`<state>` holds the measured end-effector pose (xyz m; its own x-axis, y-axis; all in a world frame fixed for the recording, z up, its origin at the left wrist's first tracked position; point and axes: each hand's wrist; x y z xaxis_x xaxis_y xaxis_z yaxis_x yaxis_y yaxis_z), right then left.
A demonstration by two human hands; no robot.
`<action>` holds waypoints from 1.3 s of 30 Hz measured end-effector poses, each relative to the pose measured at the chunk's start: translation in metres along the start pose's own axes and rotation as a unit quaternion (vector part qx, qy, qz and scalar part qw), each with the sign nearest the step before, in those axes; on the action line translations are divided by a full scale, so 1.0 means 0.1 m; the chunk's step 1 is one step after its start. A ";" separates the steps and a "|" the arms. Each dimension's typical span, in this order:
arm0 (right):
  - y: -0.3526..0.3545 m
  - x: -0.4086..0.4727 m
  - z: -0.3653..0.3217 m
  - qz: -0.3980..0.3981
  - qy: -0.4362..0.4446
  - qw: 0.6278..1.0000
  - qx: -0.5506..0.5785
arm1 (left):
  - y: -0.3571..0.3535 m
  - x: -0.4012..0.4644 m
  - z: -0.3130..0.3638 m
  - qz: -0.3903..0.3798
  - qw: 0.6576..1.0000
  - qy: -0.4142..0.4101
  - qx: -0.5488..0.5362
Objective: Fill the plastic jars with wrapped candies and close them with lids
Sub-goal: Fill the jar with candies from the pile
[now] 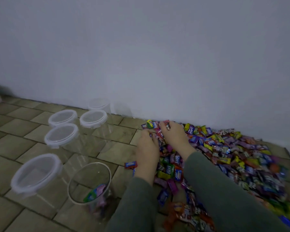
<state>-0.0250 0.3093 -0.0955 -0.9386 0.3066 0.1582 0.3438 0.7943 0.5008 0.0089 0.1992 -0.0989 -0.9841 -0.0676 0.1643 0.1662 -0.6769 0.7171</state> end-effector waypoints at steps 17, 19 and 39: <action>0.16 -1.22 -0.74 0.189 -0.179 0.816 0.516 | 1.05 -0.48 0.23 -0.024 0.976 -0.155 -0.153; 0.11 -1.33 -0.86 0.202 -0.174 0.806 0.528 | 1.19 -0.50 0.17 -0.023 0.971 -0.162 -0.173; -0.98 -1.73 -1.67 0.262 -0.139 0.751 0.590 | 1.90 -0.36 -0.88 -0.071 0.946 -0.121 -0.291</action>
<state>0.0991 0.0909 -0.0294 -0.6797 0.7072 -0.1947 0.6030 0.3876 -0.6972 0.0703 0.0084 -0.0281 -0.9393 0.1766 0.2942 -0.0991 -0.9604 0.2602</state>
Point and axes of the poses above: each hand's wrist, its own x-axis towards the middle knuckle, its own y-axis out of the back of the hand, z = x × y, and after that the axes turned 11 degrees about x, right-handed
